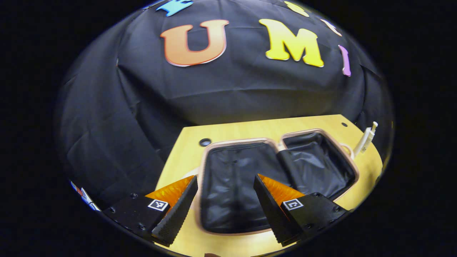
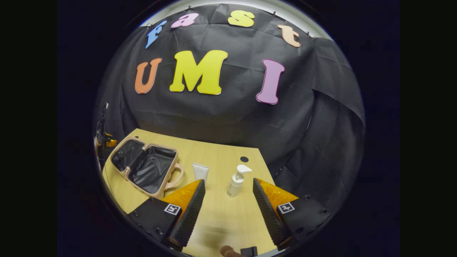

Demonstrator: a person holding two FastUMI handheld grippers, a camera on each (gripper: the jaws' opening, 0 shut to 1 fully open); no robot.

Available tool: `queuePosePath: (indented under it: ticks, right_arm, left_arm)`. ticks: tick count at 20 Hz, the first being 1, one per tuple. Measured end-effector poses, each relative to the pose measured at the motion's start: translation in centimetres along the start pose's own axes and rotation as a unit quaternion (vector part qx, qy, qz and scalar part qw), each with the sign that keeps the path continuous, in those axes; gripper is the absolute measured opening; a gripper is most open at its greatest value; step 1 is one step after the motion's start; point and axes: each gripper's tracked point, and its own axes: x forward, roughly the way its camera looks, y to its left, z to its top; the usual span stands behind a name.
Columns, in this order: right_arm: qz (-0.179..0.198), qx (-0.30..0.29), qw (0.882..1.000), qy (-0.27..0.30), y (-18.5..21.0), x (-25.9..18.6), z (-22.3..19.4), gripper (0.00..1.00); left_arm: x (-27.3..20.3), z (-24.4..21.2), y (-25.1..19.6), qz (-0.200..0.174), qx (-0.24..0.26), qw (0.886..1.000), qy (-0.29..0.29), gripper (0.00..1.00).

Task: First open the suitcase, pack the skin care products into it, and then close the suitcase.

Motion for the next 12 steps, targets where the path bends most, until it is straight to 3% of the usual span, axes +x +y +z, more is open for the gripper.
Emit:
queuePosePath:
  ticks: [4,8,12]
  right_arm:
    - [0.006,-0.016,1.0,-0.008,-2.0,1.2,-0.3,0.8]
    - [0.006,-0.011,1.0,0.0,-4.5,1.5,-1.2,0.8]
    - [-0.002,-0.022,1.0,0.007,-7.7,1.4,-2.9,0.8]
  left_arm:
    - [-0.7,2.8,-13.2,-0.097,0.027,0.995,-0.021,1.0]
    - [-1.1,4.5,-26.9,-0.208,0.033,0.977,-0.021,1.0]
    - [-1.1,4.6,-37.5,-0.277,0.068,0.958,-0.015,1.0]
